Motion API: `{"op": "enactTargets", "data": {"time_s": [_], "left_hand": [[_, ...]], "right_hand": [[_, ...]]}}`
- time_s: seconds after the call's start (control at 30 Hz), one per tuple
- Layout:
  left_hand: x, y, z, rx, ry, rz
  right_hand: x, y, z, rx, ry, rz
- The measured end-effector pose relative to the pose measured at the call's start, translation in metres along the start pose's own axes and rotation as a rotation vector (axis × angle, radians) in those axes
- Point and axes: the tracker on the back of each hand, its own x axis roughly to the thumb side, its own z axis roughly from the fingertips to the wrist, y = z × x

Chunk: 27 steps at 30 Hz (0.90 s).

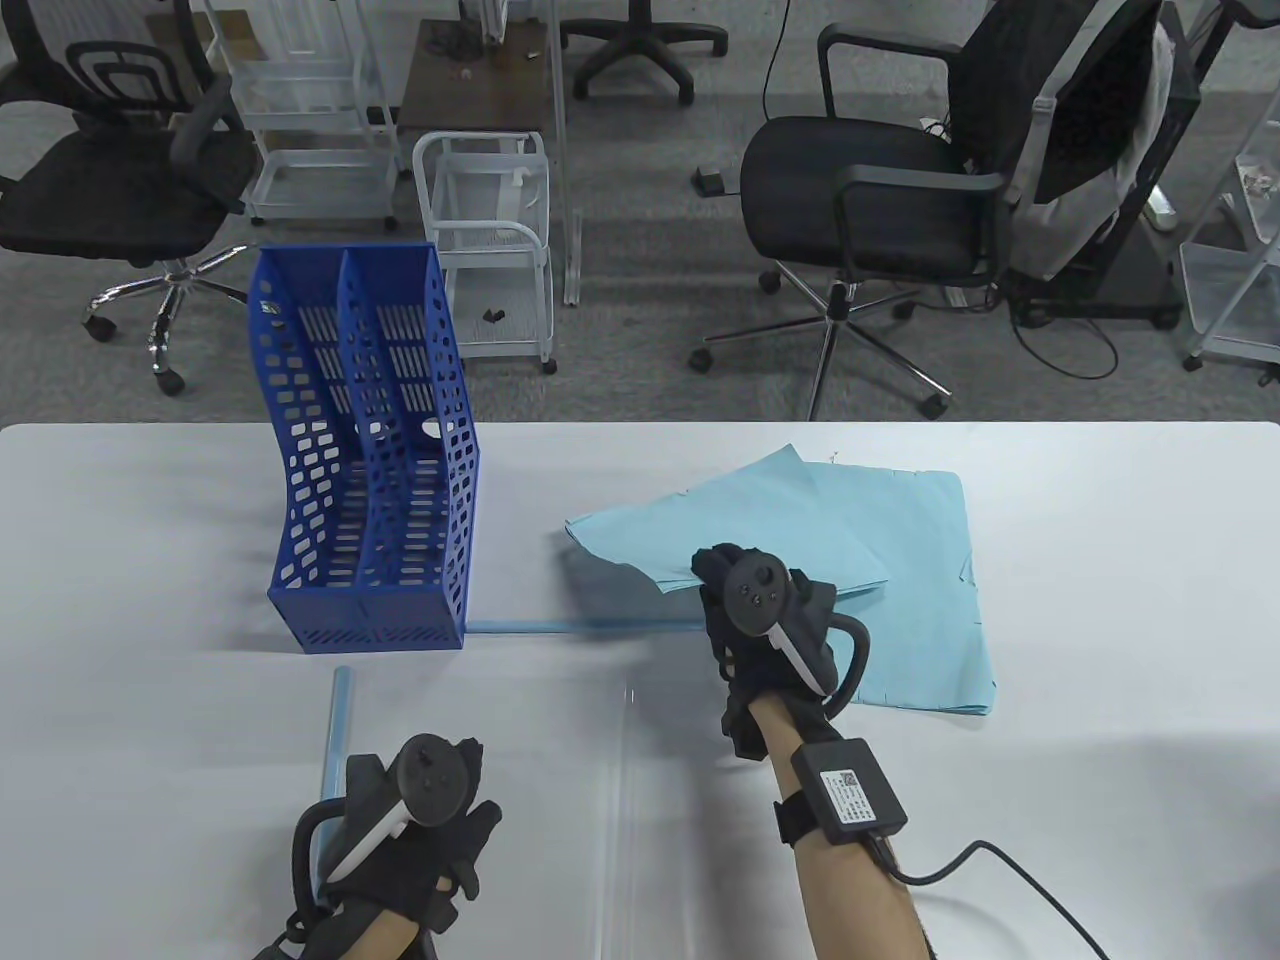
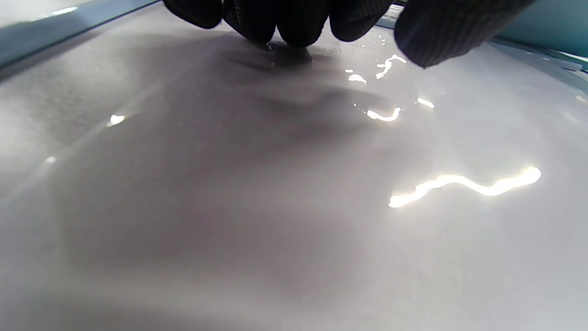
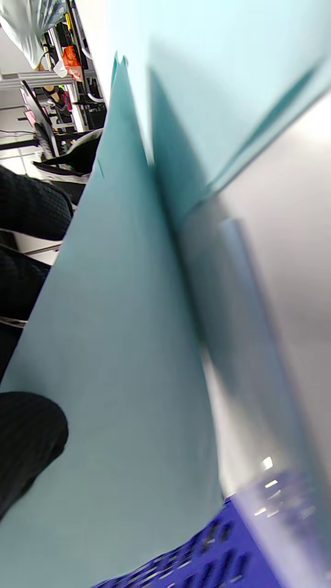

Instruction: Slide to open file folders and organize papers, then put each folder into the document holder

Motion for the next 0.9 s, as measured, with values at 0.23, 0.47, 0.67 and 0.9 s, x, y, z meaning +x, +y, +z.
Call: {"op": "enactTargets", "data": {"time_s": [0.23,0.47,0.67,0.9], "left_hand": [[-0.01,0.01,0.004,0.073,-0.011,0.098],[-0.019,0.026,0.015,0.232,-0.357,0.533],[-0.025,0.03,0.014,0.151,-0.649,1.014],[-0.021,0.022,0.003,-0.034,-0.712,1.135]], "right_hand": [[0.003,-0.082,0.044,-0.167,-0.137,-0.344],[0.004,-0.122,0.105,-0.14,-0.277,-0.715],[-0.006,-0.095,0.122,0.116,-0.22,-1.017],[-0.013,-0.052,0.123,0.326,-0.168,-1.184]]}}
